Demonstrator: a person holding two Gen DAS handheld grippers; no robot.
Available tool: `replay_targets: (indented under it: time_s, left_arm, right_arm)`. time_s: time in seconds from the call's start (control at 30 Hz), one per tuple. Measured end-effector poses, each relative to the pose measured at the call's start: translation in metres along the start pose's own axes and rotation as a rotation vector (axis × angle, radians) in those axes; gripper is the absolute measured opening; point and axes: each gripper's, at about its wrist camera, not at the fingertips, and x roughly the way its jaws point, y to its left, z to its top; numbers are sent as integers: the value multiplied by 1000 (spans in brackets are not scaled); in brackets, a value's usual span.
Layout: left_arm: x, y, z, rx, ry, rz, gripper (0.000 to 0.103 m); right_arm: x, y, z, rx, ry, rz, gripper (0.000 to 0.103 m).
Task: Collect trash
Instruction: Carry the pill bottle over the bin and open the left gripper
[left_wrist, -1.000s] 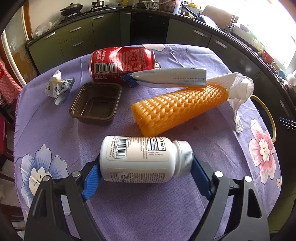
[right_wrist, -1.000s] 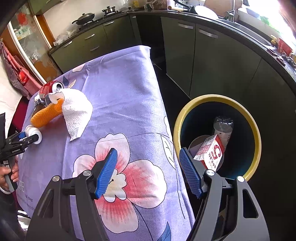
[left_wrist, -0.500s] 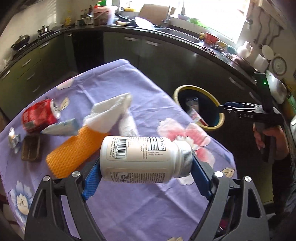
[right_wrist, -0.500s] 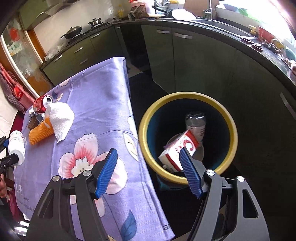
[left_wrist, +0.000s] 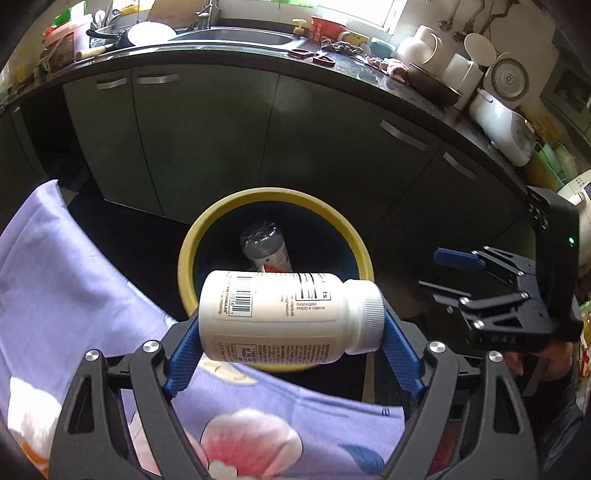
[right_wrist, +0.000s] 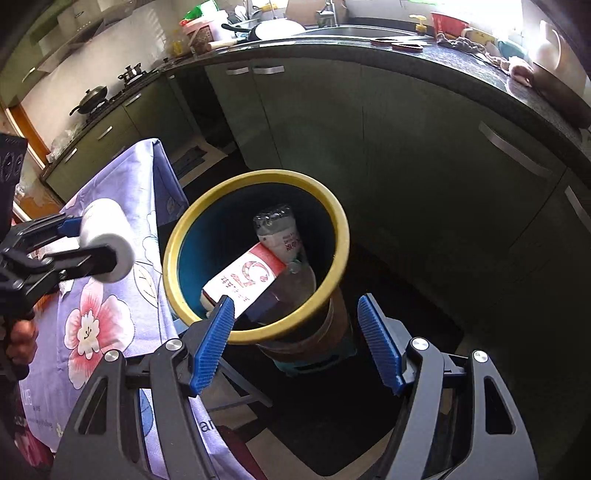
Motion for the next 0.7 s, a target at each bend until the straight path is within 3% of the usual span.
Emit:
replay_targets:
  time_s: [0.13, 0.23, 0.37, 0.57, 0.7]
  left_arm:
    - [31, 6, 19, -31, 35, -17, 81]
    - [26, 12, 17, -58, 26, -32, 82]
    - [-6, 20, 3, -63, -27, -46, 92]
    - [-44, 18, -1, -64, -92, -59, 93]
    - [-89, 16, -23, -30, -173, -37, 93]
  right_arm:
    - [2, -10, 0, 13, 11, -4, 69]
    - [-2, -7, 2, 3, 2, 0, 69]
    - [-6, 4, 5, -19, -10, 6, 69]
    - [-15, 34, 7, -59, -24, 20, 69]
    - [-21, 53, 3, -92, -23, 29, 70]
